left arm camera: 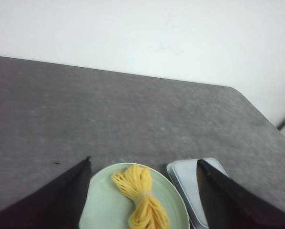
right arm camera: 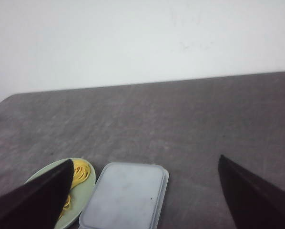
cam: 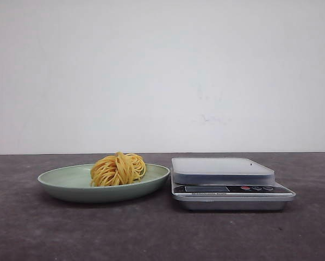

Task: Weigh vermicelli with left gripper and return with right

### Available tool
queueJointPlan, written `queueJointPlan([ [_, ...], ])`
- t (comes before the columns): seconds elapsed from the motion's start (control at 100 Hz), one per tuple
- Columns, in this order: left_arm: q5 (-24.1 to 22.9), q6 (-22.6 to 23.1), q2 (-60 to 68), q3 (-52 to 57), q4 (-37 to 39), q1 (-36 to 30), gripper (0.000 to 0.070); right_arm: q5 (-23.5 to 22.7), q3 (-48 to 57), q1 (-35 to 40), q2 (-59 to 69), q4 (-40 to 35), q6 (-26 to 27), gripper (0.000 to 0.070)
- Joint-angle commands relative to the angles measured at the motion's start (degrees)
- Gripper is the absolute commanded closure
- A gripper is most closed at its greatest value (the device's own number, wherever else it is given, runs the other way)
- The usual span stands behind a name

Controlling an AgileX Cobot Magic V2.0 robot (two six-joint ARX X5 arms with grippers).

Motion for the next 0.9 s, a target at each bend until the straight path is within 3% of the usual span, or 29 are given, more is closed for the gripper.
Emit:
queueJointPlan([
  [0.0,-0.4,-0.5,5.2,2.2,0.6,-1.4,0.0263,-0.3,1.0,0.6,0.7,0.2,-0.6,0.0083],
  [0.51,-3.4,-0.5,46.6,18.2,-5.0,-14.2,0.0263,-0.4,1.0,3.8,1.6,-1.9,-1.1,0.0083],
  [0.89,-5.4,-0.1,60.9,24.4,-5.7,-17.5,0.0263,-0.3,1.0,5.9,2.0,-4.4,-1.6,0.0083],
])
